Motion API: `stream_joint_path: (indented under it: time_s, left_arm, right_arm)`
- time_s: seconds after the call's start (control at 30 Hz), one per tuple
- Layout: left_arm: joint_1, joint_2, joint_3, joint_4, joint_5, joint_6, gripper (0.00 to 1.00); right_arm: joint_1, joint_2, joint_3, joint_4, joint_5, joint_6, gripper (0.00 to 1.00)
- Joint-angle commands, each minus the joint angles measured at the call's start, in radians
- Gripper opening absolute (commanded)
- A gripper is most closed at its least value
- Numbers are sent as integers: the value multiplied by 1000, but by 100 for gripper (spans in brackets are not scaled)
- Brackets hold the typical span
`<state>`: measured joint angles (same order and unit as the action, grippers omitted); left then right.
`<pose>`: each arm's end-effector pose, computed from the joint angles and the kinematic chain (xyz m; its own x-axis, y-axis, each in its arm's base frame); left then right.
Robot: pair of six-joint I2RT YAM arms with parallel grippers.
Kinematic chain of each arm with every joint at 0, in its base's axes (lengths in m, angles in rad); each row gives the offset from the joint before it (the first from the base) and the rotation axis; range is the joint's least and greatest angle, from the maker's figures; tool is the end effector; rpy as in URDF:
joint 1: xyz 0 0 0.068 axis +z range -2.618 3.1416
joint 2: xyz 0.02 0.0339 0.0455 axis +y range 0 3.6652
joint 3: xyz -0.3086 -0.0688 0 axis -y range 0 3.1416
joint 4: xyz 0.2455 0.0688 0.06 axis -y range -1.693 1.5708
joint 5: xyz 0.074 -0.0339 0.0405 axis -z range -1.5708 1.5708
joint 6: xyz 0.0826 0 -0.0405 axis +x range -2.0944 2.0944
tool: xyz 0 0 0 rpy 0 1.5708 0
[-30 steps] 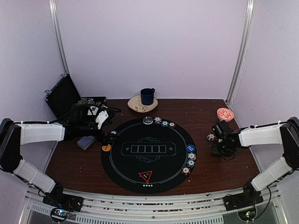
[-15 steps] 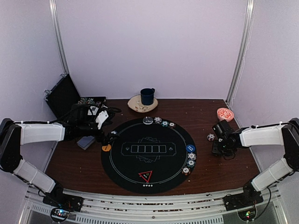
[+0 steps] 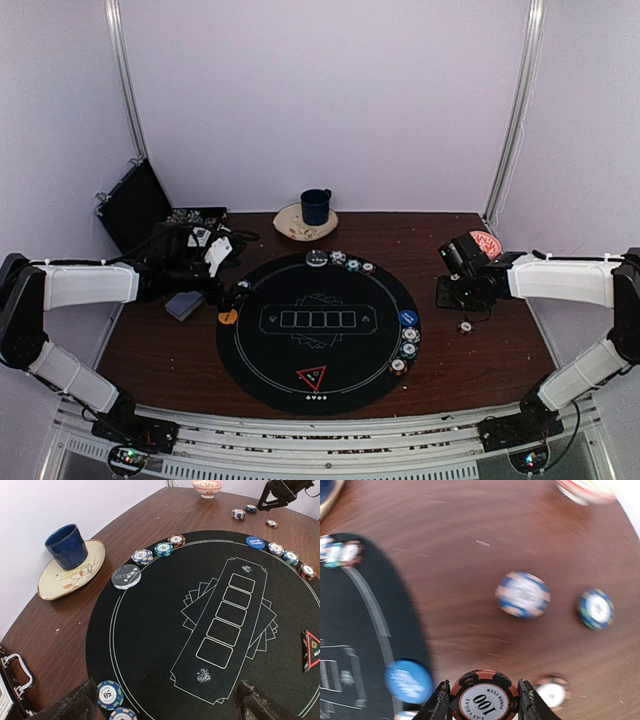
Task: Distribute texas hold em gaming equipment
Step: Pick up the pile of poker chips from the pile of poker chips, then place the poker chips pile on the poker table mat.
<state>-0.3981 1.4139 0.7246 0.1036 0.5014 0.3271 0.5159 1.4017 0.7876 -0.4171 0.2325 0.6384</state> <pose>0.2809 -0.1612 0.2275 -0.2547 0.4128 -0.8745 0.8353 0.5496 0.0161 0.2552 0.1229 0.1928 -0.8240 0.1993 -0.5304 0.1419 0.9788 0.1474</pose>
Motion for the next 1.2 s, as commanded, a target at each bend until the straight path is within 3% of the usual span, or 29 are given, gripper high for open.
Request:
stream_joint_path:
  time_s: [0.0, 0.3, 0.67, 0.93, 1.17]
  left_arm:
    - [17, 10, 27, 23, 6, -19, 98]
    - [85, -21, 31, 46, -11, -77, 98]
    - [117, -56, 6, 108, -67, -126, 98]
    - [118, -40, 8, 114, -67, -131, 98]
    - [117, -23, 16, 106, -60, -130, 98]
  right_arm:
    - [119, 122, 166, -8, 40, 4, 34]
    - [326, 598, 713, -47, 0, -45, 34]
    - [438, 1088, 1352, -139, -100, -72, 35]
    - [440, 1173, 1376, -120, -129, -66, 37]
    - [442, 1168, 1376, -136, -148, -104, 65]
